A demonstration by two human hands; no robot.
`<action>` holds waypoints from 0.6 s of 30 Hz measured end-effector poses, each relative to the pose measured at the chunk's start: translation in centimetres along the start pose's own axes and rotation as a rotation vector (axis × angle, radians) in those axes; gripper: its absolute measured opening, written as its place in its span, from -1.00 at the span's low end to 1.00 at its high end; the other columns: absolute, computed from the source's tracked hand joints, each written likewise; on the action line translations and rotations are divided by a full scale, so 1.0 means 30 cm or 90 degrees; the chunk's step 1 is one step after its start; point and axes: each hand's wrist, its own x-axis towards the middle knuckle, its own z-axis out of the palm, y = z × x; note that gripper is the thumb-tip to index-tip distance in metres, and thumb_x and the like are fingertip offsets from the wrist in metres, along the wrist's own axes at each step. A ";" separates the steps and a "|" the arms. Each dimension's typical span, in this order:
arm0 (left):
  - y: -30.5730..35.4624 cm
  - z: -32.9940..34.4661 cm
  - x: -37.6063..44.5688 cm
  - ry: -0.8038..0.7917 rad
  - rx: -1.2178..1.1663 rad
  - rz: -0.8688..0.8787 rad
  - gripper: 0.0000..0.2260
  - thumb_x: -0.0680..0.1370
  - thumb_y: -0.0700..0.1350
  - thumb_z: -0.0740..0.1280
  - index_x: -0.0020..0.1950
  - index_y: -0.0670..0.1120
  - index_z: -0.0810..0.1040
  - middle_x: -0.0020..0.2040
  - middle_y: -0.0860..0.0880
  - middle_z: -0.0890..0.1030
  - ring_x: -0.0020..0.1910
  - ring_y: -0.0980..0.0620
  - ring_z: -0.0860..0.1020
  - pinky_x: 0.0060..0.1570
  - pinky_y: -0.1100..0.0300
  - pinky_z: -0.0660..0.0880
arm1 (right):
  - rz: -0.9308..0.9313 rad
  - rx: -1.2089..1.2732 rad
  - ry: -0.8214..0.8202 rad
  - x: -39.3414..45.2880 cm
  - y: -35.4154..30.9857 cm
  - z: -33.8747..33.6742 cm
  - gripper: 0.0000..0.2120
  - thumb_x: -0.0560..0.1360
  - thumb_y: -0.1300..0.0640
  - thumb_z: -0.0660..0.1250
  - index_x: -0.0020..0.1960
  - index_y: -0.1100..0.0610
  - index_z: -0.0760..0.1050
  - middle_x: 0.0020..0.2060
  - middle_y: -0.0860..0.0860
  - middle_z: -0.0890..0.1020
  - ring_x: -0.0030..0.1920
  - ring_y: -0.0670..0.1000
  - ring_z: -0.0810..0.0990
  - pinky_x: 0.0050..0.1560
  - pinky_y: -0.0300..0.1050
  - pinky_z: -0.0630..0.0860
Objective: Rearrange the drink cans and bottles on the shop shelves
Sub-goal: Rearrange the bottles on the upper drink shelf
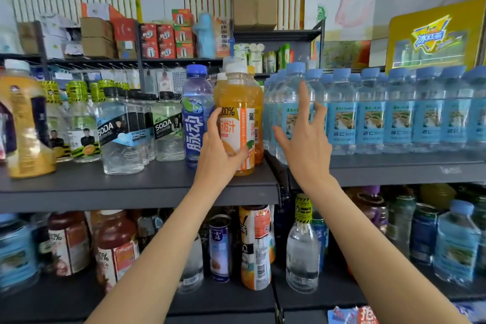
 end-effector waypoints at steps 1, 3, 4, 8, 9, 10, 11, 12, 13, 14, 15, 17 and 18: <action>0.003 -0.001 0.005 -0.023 0.008 -0.022 -0.17 0.43 -0.08 0.45 0.51 0.06 -0.04 0.35 -0.06 0.38 0.09 0.13 0.51 0.01 0.18 0.45 | -0.002 0.030 -0.002 0.001 0.005 0.003 -0.20 0.51 -0.05 0.30 0.53 -0.03 -0.16 0.37 0.23 0.21 0.04 0.25 0.53 -0.27 -0.03 0.43; 0.007 0.002 0.013 -0.060 0.024 -0.059 -0.12 0.42 -0.04 0.46 0.52 0.00 -0.09 0.41 -0.04 0.33 0.30 -0.03 0.40 0.16 0.09 0.38 | -0.012 0.097 0.012 0.005 0.013 0.007 -0.29 0.53 0.00 0.29 0.53 0.02 -0.04 0.37 0.27 0.20 0.18 0.28 0.42 -0.05 0.07 0.48; 0.005 0.003 0.015 -0.068 0.026 -0.067 -0.12 0.42 -0.03 0.47 0.52 -0.02 -0.08 0.42 -0.04 0.32 0.33 -0.05 0.37 0.20 0.08 0.36 | -0.022 0.117 0.036 0.003 0.017 0.010 -0.36 0.55 0.03 0.26 0.53 0.06 0.04 0.35 0.30 0.22 0.23 0.30 0.36 0.07 0.16 0.46; -0.008 0.005 0.019 -0.060 0.037 -0.085 -0.13 0.39 0.02 0.48 0.50 -0.02 -0.03 0.38 -0.06 0.35 0.32 -0.07 0.38 0.18 0.04 0.38 | -0.012 0.166 0.092 -0.009 0.020 0.008 -0.57 0.56 0.17 0.16 0.41 0.23 0.26 0.32 0.30 0.26 0.26 0.29 0.29 0.17 0.21 0.31; -0.008 0.005 0.015 -0.051 0.041 -0.087 -0.13 0.39 0.04 0.48 0.50 -0.01 -0.02 0.36 -0.06 0.36 0.30 -0.07 0.39 0.17 0.02 0.39 | -0.013 0.169 0.093 -0.016 0.018 0.004 -0.59 0.56 0.18 0.15 0.39 0.24 0.27 0.32 0.30 0.27 0.27 0.28 0.29 0.18 0.20 0.29; -0.006 0.006 0.009 -0.038 0.051 -0.084 -0.13 0.38 0.06 0.48 0.49 -0.01 -0.01 0.35 -0.06 0.37 0.28 -0.07 0.40 0.15 0.02 0.40 | -0.015 0.172 0.094 -0.025 0.019 0.001 -0.60 0.56 0.20 0.16 0.37 0.25 0.29 0.31 0.29 0.27 0.27 0.27 0.29 0.19 0.19 0.28; -0.003 0.008 0.000 -0.023 0.066 -0.077 -0.13 0.38 0.08 0.48 0.49 -0.01 0.00 0.34 -0.07 0.37 0.27 -0.07 0.41 0.11 0.04 0.41 | -0.019 0.177 0.097 -0.034 0.024 -0.003 -0.62 0.55 0.20 0.16 0.35 0.25 0.30 0.31 0.29 0.27 0.28 0.25 0.28 0.21 0.18 0.28; 0.003 0.008 -0.011 -0.008 0.081 -0.070 -0.13 0.38 0.09 0.47 0.49 -0.02 0.00 0.34 -0.07 0.36 0.26 -0.06 0.41 0.07 0.08 0.40 | -0.029 0.180 0.100 -0.045 0.027 -0.007 -0.64 0.55 0.20 0.15 0.33 0.24 0.31 0.30 0.28 0.28 0.27 0.23 0.27 0.23 0.16 0.28; 0.008 0.006 -0.020 0.007 0.091 -0.067 -0.14 0.38 0.10 0.47 0.49 -0.02 0.01 0.34 -0.08 0.35 0.25 -0.06 0.40 0.04 0.12 0.38 | -0.043 0.181 0.104 -0.056 0.027 -0.012 -0.65 0.55 0.18 0.15 0.32 0.23 0.30 0.30 0.27 0.28 0.27 0.20 0.27 0.24 0.15 0.29; 0.011 0.001 -0.028 0.023 0.092 -0.066 -0.14 0.37 0.09 0.48 0.49 -0.02 0.02 0.33 -0.08 0.34 0.26 -0.06 0.39 0.04 0.15 0.35 | -0.062 0.187 0.105 -0.067 0.022 -0.018 -0.65 0.55 0.15 0.16 0.30 0.23 0.30 0.29 0.26 0.29 0.27 0.17 0.26 0.25 0.13 0.29; 0.012 -0.006 -0.034 0.043 0.084 -0.062 -0.14 0.36 0.07 0.49 0.49 0.00 0.03 0.32 -0.08 0.33 0.26 -0.06 0.37 0.08 0.16 0.34 | -0.089 0.205 0.100 -0.075 0.012 -0.026 -0.64 0.54 0.13 0.18 0.30 0.23 0.29 0.28 0.26 0.30 0.27 0.14 0.26 0.28 0.08 0.29; 0.012 -0.032 -0.057 0.090 0.072 -0.030 -0.15 0.34 0.02 0.51 0.48 0.03 0.07 0.26 -0.07 0.32 0.25 -0.08 0.36 0.19 0.08 0.37 | -0.148 0.295 0.053 -0.075 -0.037 -0.052 -0.58 0.53 0.06 0.22 0.30 0.24 0.30 0.25 0.20 0.35 0.26 0.04 0.29 0.31 -0.17 0.26; 0.015 -0.049 -0.074 0.107 0.069 -0.008 -0.16 0.34 -0.01 0.51 0.48 0.04 0.09 0.21 -0.04 0.31 0.23 -0.05 0.35 0.18 0.09 0.37 | -0.165 0.366 0.004 -0.066 -0.074 -0.067 -0.55 0.52 0.03 0.25 0.31 0.23 0.29 0.23 0.12 0.39 0.24 -0.03 0.34 0.28 -0.31 0.25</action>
